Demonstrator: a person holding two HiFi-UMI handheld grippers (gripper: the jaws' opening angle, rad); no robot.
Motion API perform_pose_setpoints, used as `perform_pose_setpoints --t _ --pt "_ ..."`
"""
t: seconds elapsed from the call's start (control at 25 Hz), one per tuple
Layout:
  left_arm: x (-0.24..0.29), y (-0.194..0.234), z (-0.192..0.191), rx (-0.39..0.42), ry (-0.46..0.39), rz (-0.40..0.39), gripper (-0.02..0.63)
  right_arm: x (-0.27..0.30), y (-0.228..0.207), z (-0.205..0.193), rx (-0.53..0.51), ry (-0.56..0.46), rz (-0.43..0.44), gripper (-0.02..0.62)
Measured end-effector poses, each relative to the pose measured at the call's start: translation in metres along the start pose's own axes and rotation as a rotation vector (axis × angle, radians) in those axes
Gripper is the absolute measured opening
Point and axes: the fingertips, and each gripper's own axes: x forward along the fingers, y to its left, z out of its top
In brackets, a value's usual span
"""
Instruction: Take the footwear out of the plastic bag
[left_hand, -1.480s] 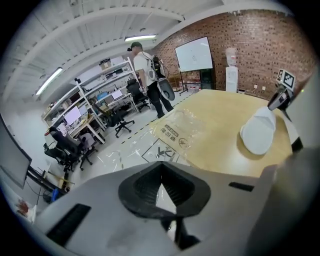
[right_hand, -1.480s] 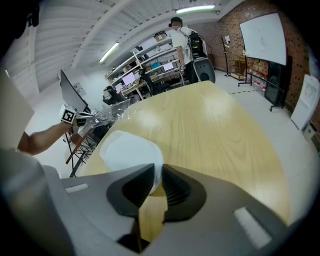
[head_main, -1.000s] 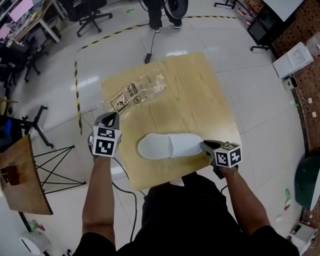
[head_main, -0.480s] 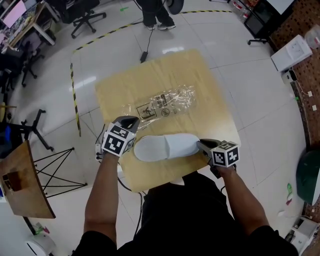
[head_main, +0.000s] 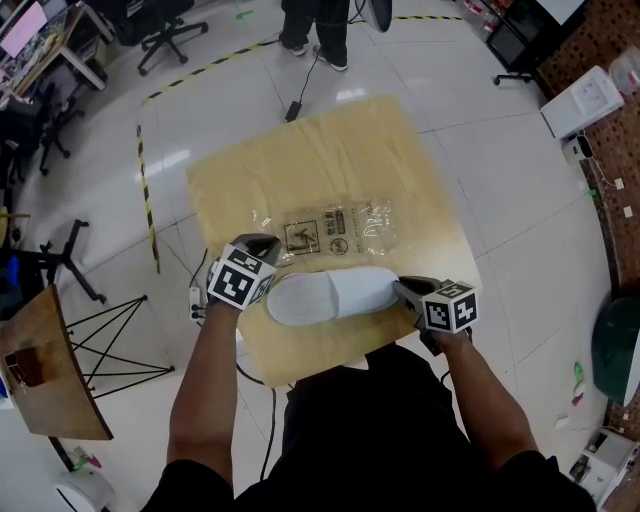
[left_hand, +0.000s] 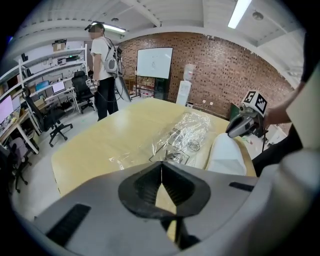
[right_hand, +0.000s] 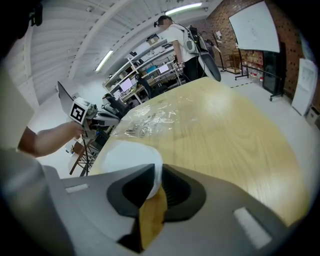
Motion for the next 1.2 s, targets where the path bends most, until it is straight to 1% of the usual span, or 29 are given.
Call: perform_pose_setpoints --t 0.04,0.08,0.16,0.2,0.28,0.32,0.36,0.4,0.48,0.56,0.64,0.68,0.72,0.76,0.84,0.92,1.04,1.08,1.2 --pt "0.000 0.001 0.001 -0.009 -0.012 0.000 0.012 0.000 0.000 0.000 0.001 0.000 -0.001 0.050" --pt "-0.001 0.002 0.002 -0.020 -0.029 0.001 0.033 0.000 0.000 0.000 0.002 -0.001 -0.003 0.051" --pt "-0.005 0.006 0.007 -0.042 -0.070 0.011 0.094 0.000 -0.001 0.000 0.008 -0.007 -0.009 0.051" --pt "-0.009 0.009 0.010 -0.048 -0.092 0.025 0.106 -0.001 -0.002 0.001 0.009 -0.010 -0.016 0.054" --pt "-0.020 0.015 0.015 -0.059 -0.133 0.063 0.106 -0.004 -0.004 0.001 0.001 -0.010 -0.035 0.067" --pt "-0.027 0.017 0.016 -0.071 -0.153 0.081 0.106 -0.005 -0.004 0.000 -0.006 -0.005 -0.042 0.088" --pt "-0.034 0.019 0.016 -0.090 -0.175 0.096 0.103 -0.006 -0.003 0.000 -0.014 0.001 -0.048 0.111" --pt "-0.043 0.020 0.015 -0.117 -0.202 0.105 0.091 -0.008 -0.001 -0.001 -0.023 0.006 -0.056 0.121" --pt "-0.061 0.017 0.010 -0.184 -0.263 0.113 0.057 -0.014 0.001 -0.002 -0.043 0.004 -0.085 0.123" --pt "-0.078 0.008 0.002 -0.227 -0.308 0.113 0.048 -0.024 0.003 -0.003 -0.050 -0.015 -0.117 0.121" --pt "-0.092 -0.006 -0.007 -0.237 -0.331 0.099 0.031 -0.039 0.008 -0.003 -0.042 -0.052 -0.134 0.100" --pt "-0.097 -0.015 -0.012 -0.237 -0.334 0.080 0.014 -0.048 0.013 -0.002 -0.040 -0.077 -0.135 0.081" --pt "-0.101 -0.024 -0.019 -0.234 -0.329 0.053 0.008 -0.057 0.020 -0.001 -0.041 -0.104 -0.132 0.044" --pt "-0.104 -0.032 -0.029 -0.231 -0.313 0.031 0.008 -0.066 0.029 -0.001 -0.043 -0.131 -0.123 0.002" --pt "-0.112 -0.042 -0.052 -0.233 -0.261 0.026 0.008 -0.082 0.052 -0.003 -0.034 -0.186 -0.081 0.002" --pt "-0.123 -0.058 -0.070 -0.245 -0.223 0.035 0.007 -0.094 0.078 -0.006 0.001 -0.246 -0.005 0.002" --pt "-0.140 -0.113 -0.091 -0.257 -0.224 0.003 0.006 -0.105 0.117 -0.023 0.063 -0.285 0.141 0.002" --pt "-0.145 -0.135 -0.098 -0.271 -0.232 -0.007 0.006 -0.109 0.127 -0.030 0.072 -0.290 0.177 0.002" --pt "-0.152 -0.195 -0.119 -0.364 -0.255 -0.018 0.006 -0.128 0.146 -0.050 0.104 -0.321 0.250 0.002"
